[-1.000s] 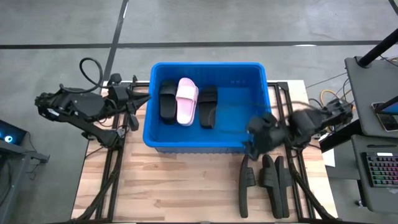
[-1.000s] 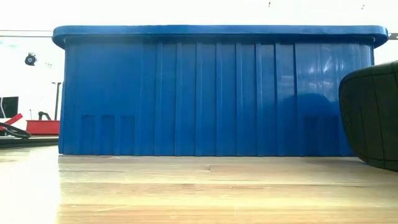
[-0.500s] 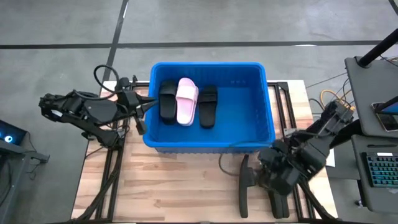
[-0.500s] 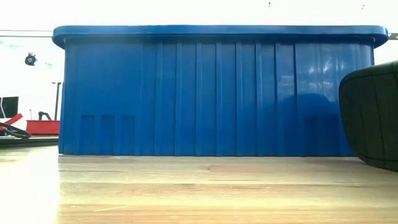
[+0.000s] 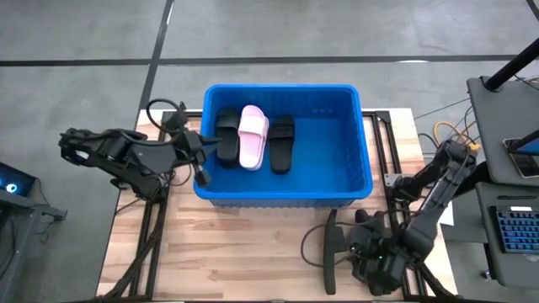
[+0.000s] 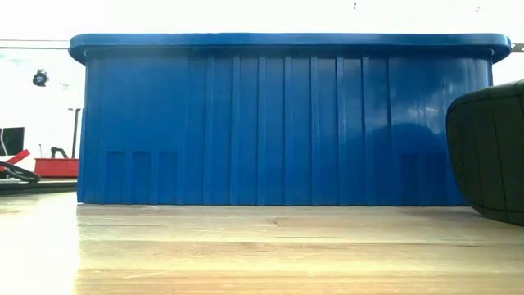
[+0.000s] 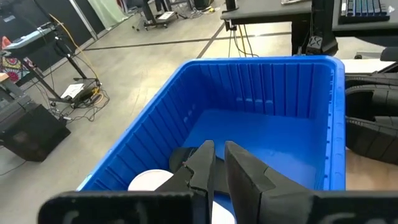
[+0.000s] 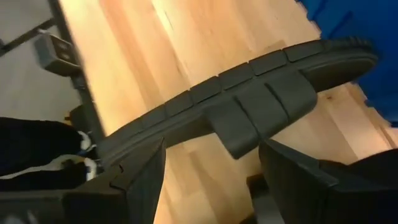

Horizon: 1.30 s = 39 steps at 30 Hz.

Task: Pick and place slides into bin
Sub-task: Put the black slipper into the blue container

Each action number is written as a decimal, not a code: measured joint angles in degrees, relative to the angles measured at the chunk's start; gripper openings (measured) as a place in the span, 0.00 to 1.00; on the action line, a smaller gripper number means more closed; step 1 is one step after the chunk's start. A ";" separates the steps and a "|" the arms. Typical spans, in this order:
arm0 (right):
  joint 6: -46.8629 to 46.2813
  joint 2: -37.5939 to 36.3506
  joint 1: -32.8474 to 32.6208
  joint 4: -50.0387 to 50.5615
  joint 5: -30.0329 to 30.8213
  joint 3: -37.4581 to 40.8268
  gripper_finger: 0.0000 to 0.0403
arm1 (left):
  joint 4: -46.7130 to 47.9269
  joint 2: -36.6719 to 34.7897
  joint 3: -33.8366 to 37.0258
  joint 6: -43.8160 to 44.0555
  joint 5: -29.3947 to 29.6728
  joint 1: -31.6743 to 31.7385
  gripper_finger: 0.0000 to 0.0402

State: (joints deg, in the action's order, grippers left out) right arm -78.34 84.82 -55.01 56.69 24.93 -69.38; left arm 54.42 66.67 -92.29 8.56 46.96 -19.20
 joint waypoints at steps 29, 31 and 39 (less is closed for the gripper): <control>5.37 14.74 1.42 0.08 2.21 3.05 0.47 | -0.15 0.59 -0.35 0.02 0.00 0.00 0.06; 6.05 14.67 1.60 0.04 2.09 3.09 0.38 | -0.18 0.59 -0.35 0.01 0.00 0.00 0.06; 8.95 13.23 1.65 0.28 2.36 3.09 0.05 | -0.37 0.60 -0.35 0.00 0.00 0.00 0.06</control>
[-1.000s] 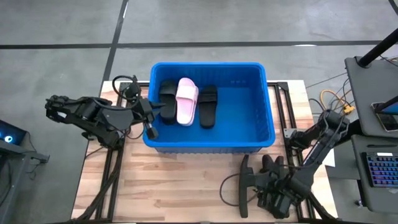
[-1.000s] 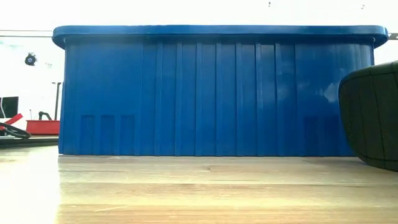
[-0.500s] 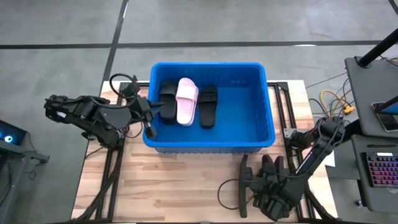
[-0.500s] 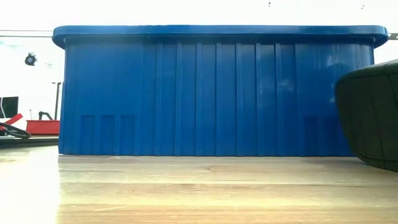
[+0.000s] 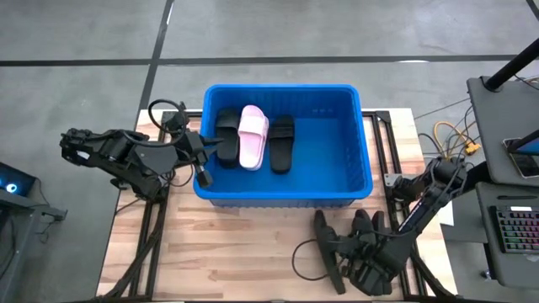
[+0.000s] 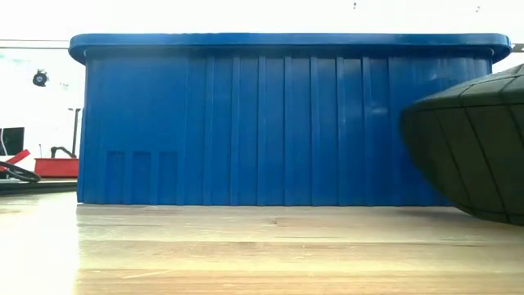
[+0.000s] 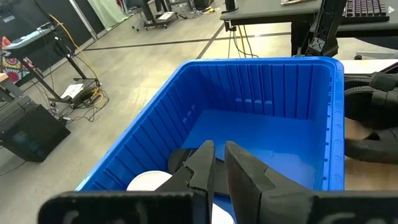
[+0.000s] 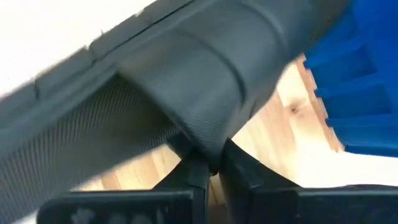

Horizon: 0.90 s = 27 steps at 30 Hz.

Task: Pick and place slides into bin
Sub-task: Put the black slipper into the blue container

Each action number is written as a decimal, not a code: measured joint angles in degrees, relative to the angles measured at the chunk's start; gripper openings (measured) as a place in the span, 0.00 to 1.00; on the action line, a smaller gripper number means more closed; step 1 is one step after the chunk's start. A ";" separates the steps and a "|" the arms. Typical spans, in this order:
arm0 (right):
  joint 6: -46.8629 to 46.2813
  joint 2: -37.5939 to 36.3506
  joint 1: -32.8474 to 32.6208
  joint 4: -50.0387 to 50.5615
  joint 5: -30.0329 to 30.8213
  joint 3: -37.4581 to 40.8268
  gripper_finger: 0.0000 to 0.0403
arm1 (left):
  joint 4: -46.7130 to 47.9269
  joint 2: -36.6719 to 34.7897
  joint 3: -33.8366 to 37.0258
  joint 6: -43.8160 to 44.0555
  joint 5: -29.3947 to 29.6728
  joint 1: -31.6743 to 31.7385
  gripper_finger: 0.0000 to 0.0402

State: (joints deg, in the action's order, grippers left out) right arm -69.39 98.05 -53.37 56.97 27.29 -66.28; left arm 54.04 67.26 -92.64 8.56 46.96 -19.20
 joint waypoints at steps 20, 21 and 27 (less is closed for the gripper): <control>8.29 -7.06 1.86 -0.72 4.26 -9.30 0.02 | -1.31 0.00 0.07 0.00 0.00 0.00 0.06; 8.93 -7.16 2.18 -0.70 5.08 -9.97 0.02 | -1.31 0.00 0.06 0.00 0.02 0.00 0.06; 14.29 -7.27 5.23 -0.44 12.34 -15.22 0.02 | -1.47 0.00 0.03 0.02 0.02 0.00 0.06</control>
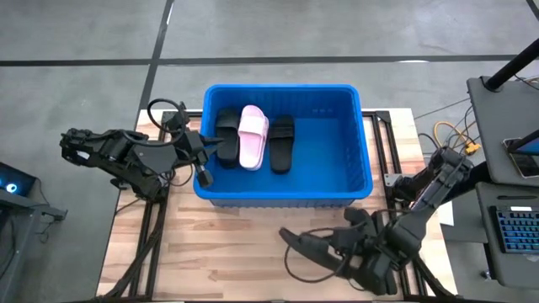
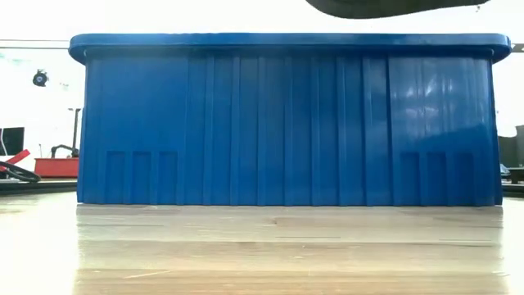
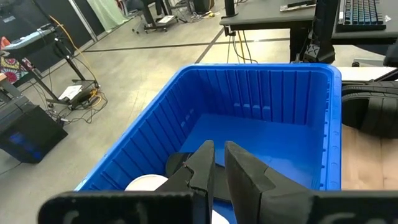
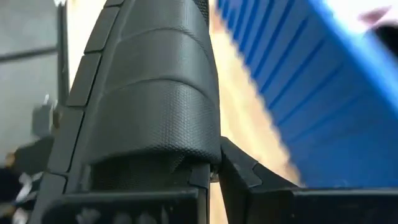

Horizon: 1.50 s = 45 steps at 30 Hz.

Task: Pick and place slides into bin
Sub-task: Put the black slipper into the blue container

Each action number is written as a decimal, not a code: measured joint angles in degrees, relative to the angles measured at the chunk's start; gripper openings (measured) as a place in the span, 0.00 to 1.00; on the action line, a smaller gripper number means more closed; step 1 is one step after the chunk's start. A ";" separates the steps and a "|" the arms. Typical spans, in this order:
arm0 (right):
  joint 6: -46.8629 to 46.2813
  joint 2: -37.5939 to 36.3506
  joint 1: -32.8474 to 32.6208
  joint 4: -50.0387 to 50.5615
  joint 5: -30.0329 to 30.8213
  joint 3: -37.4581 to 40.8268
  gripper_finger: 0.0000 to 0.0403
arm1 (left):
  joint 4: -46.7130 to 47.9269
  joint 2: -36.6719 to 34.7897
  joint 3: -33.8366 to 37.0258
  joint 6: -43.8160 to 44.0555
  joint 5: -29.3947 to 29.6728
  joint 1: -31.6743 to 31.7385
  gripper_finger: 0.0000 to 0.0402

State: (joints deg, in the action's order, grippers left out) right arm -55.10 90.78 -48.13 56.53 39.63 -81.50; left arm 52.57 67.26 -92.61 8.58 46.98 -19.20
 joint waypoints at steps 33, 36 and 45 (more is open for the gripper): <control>28.01 1.35 48.00 20.94 6.10 -29.39 0.02 | -1.17 -9.82 -1.10 -6.43 -0.20 -0.37 0.06; 26.87 4.14 52.47 20.93 2.98 -29.22 0.02 | -1.09 -11.54 -0.96 -6.61 -0.20 -0.37 0.06; 26.15 17.64 60.03 22.07 -1.22 -34.44 0.02 | -1.03 -14.43 -0.80 -13.88 -0.20 -0.37 0.06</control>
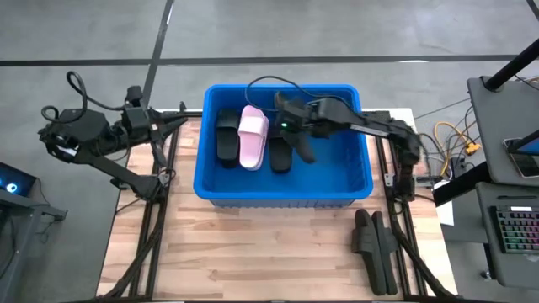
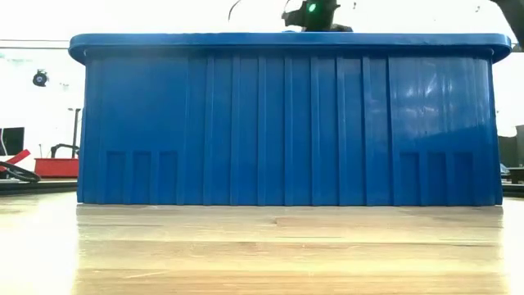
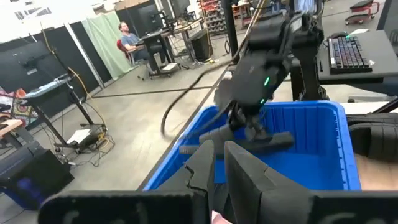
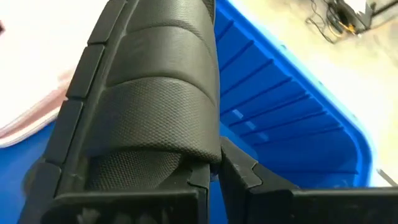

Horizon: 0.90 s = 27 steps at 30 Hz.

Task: Pick and place slides into bin
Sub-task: Put the black slipper into the blue container

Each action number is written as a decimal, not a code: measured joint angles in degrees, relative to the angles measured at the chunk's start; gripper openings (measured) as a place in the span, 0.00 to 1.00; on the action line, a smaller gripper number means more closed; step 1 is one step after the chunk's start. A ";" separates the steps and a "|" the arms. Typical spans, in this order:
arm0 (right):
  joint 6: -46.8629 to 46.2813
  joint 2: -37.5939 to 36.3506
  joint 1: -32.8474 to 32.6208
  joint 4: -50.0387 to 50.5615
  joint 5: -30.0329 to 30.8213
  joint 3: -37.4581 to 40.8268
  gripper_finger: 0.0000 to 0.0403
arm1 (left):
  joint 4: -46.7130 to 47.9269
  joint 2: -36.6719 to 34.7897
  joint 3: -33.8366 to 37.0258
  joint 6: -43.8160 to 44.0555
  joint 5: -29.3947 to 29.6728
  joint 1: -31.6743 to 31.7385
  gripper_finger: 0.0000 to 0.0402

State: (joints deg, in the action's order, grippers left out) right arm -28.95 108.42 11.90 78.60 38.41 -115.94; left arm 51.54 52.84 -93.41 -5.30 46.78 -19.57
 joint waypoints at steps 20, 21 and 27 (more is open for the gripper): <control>-7.29 21.51 5.00 11.61 2.11 -17.69 0.02 | -0.16 -8.26 -0.11 0.46 0.31 0.00 0.06; -7.33 21.49 5.05 11.59 2.37 -17.67 0.02 | -0.32 -8.65 -0.11 0.44 0.25 0.00 0.06; -4.55 21.49 5.28 11.53 3.38 -17.06 0.02 | 0.01 -9.59 0.06 0.46 -0.15 -0.02 0.06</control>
State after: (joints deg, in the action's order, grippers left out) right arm -33.50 129.91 17.18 90.13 41.79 -132.99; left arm 51.54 43.25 -93.34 -4.84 46.64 -19.59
